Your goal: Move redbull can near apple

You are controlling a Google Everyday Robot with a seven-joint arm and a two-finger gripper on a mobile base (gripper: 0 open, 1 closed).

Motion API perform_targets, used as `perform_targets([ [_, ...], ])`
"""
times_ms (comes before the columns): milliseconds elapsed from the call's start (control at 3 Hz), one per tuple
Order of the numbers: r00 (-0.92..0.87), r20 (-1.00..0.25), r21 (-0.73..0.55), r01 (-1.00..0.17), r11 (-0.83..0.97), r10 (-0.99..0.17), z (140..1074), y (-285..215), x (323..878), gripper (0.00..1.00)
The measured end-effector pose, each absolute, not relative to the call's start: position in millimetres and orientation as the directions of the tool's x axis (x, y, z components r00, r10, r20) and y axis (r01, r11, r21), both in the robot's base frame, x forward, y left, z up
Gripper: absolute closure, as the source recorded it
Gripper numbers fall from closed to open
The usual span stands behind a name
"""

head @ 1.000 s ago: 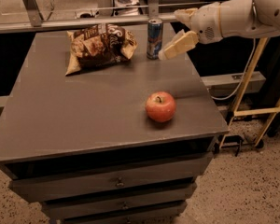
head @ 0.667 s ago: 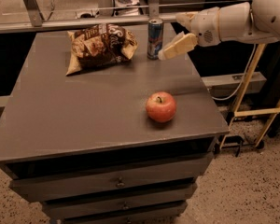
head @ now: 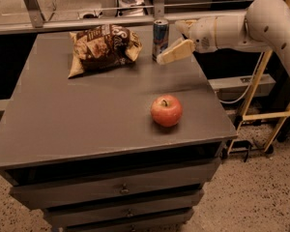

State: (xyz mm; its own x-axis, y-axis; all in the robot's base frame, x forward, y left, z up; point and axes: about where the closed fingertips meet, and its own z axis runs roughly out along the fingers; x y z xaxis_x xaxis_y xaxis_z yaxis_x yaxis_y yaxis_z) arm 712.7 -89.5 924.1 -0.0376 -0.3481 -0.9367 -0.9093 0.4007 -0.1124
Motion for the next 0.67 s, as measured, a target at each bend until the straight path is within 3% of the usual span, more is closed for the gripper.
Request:
perform_targets([
  [667, -0.056, -0.950, -0.081, -0.905, 0.417, -0.306, 902.7, -80.3, 735.5, 0.00],
])
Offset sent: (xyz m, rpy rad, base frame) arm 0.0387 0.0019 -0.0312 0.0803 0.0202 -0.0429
